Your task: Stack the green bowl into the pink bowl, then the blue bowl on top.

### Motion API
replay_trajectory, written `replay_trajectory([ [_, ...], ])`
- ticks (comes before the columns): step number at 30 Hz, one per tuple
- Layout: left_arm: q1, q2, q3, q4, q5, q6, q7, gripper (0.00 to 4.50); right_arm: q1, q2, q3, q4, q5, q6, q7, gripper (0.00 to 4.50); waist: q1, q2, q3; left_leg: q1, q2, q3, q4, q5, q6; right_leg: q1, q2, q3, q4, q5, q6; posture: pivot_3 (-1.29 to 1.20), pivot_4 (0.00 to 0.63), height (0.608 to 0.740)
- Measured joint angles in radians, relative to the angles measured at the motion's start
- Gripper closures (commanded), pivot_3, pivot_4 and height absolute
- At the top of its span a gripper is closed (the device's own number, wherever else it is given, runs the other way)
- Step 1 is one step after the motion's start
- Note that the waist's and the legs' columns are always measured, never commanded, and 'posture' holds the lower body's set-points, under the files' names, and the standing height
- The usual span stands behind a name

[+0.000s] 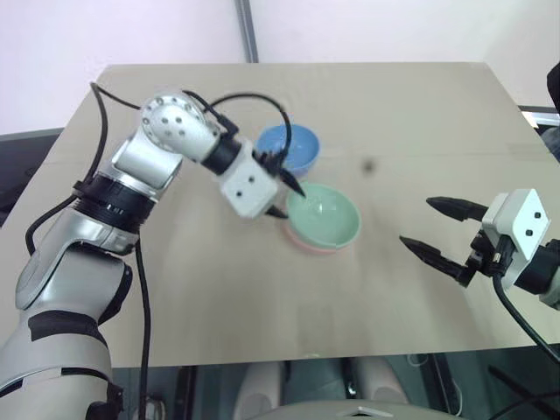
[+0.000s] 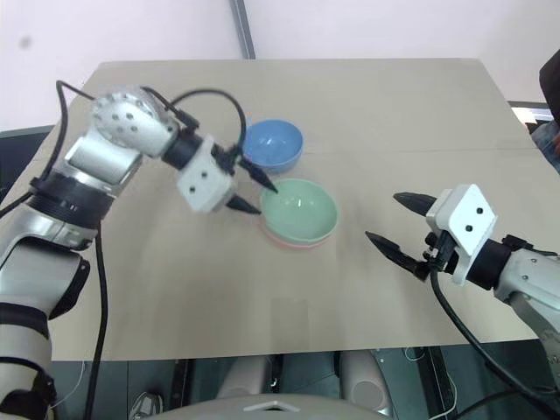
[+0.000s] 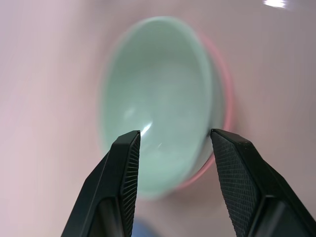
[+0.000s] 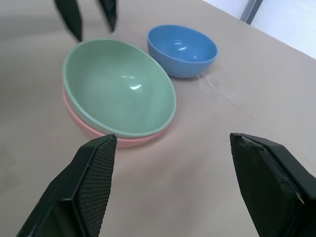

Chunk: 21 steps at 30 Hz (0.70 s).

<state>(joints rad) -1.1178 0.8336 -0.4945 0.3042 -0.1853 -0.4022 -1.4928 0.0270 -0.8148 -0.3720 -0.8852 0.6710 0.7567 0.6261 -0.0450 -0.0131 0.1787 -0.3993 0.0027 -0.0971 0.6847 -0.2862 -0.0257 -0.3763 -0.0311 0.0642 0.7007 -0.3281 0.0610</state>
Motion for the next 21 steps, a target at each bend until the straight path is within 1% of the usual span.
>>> replay_trajectory([
  [1, -0.001, -0.001, 0.038, 0.018, 0.043, 0.049, 0.063, 2.13, -0.033, 0.003, 0.033, 0.012, -0.002, -0.002, -0.006, 0.52, -0.001, 0.0, 0.0, 0.0, 0.0, 0.0, 0.0, 0.0, 0.0, 0.0, 0.0, 0.0, 0.0, 0.0, 0.0, 0.0, 0.15, 0.74],
  [3, 0.007, 0.01, 0.067, 0.037, 0.079, 0.079, 0.102, 2.13, -0.053, 0.004, 0.063, 0.025, -0.006, -0.01, -0.008, 0.52, -0.005, 0.0, 0.0, 0.001, 0.0, 0.0, 0.0, 0.0, 0.0, 0.0, 0.0, 0.0, 0.001, 0.0, 0.0, 0.0, 0.15, 0.74],
  [6, 0.069, 0.034, 0.103, 0.044, 0.141, 0.108, 0.145, 2.13, -0.091, 0.005, 0.132, 0.066, -0.037, -0.031, -0.006, 0.52, -0.01, 0.0, 0.0, 0.0, 0.0, -0.001, -0.001, 0.0, 0.0, 0.0, 0.0, 0.0, 0.0, 0.0, 0.0, 0.0, 0.15, 0.74],
  [10, 0.134, 0.028, 0.101, 0.085, 0.226, 0.079, 0.179, 2.13, -0.149, 0.017, 0.202, 0.119, -0.075, -0.066, 0.002, 0.52, -0.008, 0.0, 0.0, 0.0, 0.0, -0.001, 0.0, 0.0, 0.0, -0.001, 0.0, -0.001, 0.0, 0.0, 0.0, 0.0, 0.15, 0.74],
  [15, 0.125, -0.024, 0.085, 0.251, 0.414, -0.05, 0.326, 2.13, -0.209, 0.023, 0.252, 0.161, -0.094, -0.085, 0.018, 0.52, 0.005, 0.0, 0.0, -0.001, -0.001, -0.002, 0.0, 0.0, 0.0, -0.001, -0.001, -0.002, 0.0, 0.0, 0.0, 0.0, 0.15, 0.74],
  [21, 0.087, -0.096, 0.055, 0.39, 0.566, -0.112, 0.485, 2.13, -0.227, 0.033, 0.278, 0.164, -0.101, -0.085, 0.016, 0.52, 0.004, 0.0, 0.0, -0.002, -0.001, -0.002, 0.0, 0.0, 0.0, -0.001, -0.001, -0.002, -0.001, 0.0, 0.0, 0.0, 0.15, 0.74],
])
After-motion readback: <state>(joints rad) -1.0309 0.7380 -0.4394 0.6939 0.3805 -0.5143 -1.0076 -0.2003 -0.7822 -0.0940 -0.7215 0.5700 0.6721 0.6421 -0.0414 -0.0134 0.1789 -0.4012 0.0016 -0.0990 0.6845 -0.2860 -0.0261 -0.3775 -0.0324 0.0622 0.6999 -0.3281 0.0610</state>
